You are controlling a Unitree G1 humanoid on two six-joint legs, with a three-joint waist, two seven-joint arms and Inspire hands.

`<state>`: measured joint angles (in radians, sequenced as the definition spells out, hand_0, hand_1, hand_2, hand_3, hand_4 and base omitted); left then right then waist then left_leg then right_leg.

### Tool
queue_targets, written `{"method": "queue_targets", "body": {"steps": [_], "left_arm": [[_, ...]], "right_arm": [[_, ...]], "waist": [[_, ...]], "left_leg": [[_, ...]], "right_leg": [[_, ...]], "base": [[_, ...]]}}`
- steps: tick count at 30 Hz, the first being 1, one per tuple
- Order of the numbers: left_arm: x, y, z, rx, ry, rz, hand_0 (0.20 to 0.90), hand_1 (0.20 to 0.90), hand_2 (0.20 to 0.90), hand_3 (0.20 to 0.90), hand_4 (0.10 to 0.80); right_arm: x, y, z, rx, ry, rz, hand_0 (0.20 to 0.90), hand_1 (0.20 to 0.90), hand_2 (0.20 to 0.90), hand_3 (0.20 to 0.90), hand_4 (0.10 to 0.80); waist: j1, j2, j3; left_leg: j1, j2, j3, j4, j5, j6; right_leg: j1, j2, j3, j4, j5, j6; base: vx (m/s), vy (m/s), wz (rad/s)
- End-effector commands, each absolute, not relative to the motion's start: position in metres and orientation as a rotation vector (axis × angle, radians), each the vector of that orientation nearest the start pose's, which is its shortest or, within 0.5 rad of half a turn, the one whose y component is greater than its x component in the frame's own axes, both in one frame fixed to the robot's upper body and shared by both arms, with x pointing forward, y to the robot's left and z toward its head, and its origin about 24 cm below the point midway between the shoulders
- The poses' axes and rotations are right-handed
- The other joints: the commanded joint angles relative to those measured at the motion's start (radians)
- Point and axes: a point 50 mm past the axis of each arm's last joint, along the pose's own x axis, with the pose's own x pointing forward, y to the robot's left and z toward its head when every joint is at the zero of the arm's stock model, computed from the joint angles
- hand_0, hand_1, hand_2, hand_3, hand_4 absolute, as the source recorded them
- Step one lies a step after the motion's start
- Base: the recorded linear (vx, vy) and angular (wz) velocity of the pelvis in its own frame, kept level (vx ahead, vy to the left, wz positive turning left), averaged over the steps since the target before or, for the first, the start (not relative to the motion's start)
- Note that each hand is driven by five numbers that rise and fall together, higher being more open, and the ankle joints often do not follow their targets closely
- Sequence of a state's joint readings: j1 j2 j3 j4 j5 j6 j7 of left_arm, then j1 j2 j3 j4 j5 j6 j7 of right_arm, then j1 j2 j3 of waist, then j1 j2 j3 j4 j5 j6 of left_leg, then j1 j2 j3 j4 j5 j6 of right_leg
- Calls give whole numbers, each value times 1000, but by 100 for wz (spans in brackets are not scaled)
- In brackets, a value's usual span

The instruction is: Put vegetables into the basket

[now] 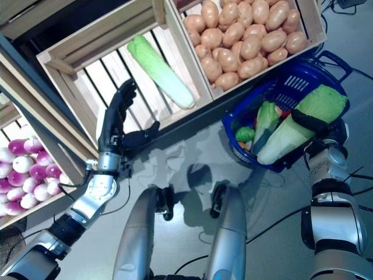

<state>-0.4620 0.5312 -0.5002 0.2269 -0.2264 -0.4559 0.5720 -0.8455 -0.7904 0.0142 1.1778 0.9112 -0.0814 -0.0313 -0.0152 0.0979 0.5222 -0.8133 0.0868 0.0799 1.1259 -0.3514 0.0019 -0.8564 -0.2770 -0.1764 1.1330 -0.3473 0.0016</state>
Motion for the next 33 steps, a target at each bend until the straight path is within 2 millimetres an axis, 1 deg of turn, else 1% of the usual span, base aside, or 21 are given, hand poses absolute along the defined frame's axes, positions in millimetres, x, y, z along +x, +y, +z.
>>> {"method": "queue_targets", "body": {"steps": [1,3,5,7,10,13,14,16,20,24,26,27,28,29,33], "left_arm": [[294,148,198,217,-950,27,900,900,900,900,800],[299,153,205,280,-970,70,900,900,900,900,800],[306,161,217,382,-1006,142,900,900,900,900,800],[312,177,230,455,-1034,222,900,900,900,900,800],[317,192,242,523,-1042,298,900,900,900,900,800],[327,212,253,608,-993,382,900,900,900,900,800],[328,214,254,614,-990,387,900,900,900,900,800],[333,221,260,680,-982,420,900,900,900,900,800],[341,233,271,862,-966,467,900,900,900,900,800],[350,249,275,1083,-894,497,900,900,900,900,800],[353,257,275,1165,-843,502,900,900,900,900,800],[354,257,275,1170,-840,502,900,900,900,900,800],[355,262,276,1207,-808,510,900,900,900,900,800],[357,268,274,1283,-770,518,900,900,900,900,800],[361,277,275,1399,-716,537,900,900,900,900,800]], "right_arm": [[325,-405,203,237,-271,-558,900,900,900,900,800],[325,-404,201,234,-271,-544,900,900,900,900,800],[326,-403,199,231,-258,-526,900,900,900,900,800],[325,-403,191,227,-232,-511,900,900,900,900,800],[324,-403,182,224,-203,-500,900,900,900,900,800],[323,-401,174,213,-170,-482,900,900,900,900,800],[323,-401,174,212,-169,-480,900,900,900,900,800],[325,-399,176,200,-166,-466,900,900,900,900,800],[332,-389,182,174,-188,-399,900,900,900,900,800],[340,-375,189,94,-192,-316,900,900,900,900,800],[342,-373,192,74,-194,-298,900,900,900,900,800],[342,-374,193,74,-195,-298,900,900,900,900,800],[342,-374,194,67,-197,-293,900,900,900,900,800],[342,-374,196,42,-193,-291,900,900,900,900,800],[341,-375,197,-10,-175,-295,900,900,900,900,800]], "waist": [[-4,-34,-49],[-10,-38,-51],[-16,-44,-55],[-24,-49,-62],[-30,-52,-68],[-41,-56,-72],[-41,-56,-71],[-47,-57,-72],[-59,-54,-69],[-74,-52,-64],[-78,-50,-63],[-78,-51,-63],[-81,-48,-62],[-86,-46,-58],[-95,-41,-52]], "left_leg": [[59,-12,41,31,-136,50],[62,-4,46,21,-127,48],[72,4,52,6,-120,46],[84,16,58,-6,-113,46],[101,27,65,-19,-108,43],[118,42,73,-31,-97,38],[119,43,74,-32,-97,37],[123,49,77,-37,-91,35],[108,61,86,-24,-89,31],[95,72,92,-13,-90,30],[91,75,95,-11,-88,29],[91,75,95,-11,-88,29],[90,76,97,-13,-87,27],[87,79,99,-14,-84,25],[81,82,105,-19,-79,22]], "right_leg": [[105,27,23,-63,5,-17],[106,32,27,-72,14,-14],[111,34,30,-80,18,-11],[115,36,36,-84,22,-8],[127,39,40,-92,25,-6],[142,40,45,-100,30,-3],[142,39,45,-101,31,-3],[144,39,47,-101,33,-2],[122,37,54,-83,29,-1],[102,36,62,-68,26,2],[96,36,65,-68,27,3],[96,36,65,-68,28,3],[93,36,68,-70,29,5],[88,36,71,-69,31,8],[78,38,79,-75,40,12]], "base": [[32,-1,-1],[14,11,-2],[38,31,-9],[56,36,-11],[59,30,-8],[65,29,-12],[48,22,-14],[33,20,-12],[4,6,-1],[-2,28,-7],[9,30,-4],[14,37,-5],[13,55,-10],[13,71,-11],[-1,47,-10]]}}
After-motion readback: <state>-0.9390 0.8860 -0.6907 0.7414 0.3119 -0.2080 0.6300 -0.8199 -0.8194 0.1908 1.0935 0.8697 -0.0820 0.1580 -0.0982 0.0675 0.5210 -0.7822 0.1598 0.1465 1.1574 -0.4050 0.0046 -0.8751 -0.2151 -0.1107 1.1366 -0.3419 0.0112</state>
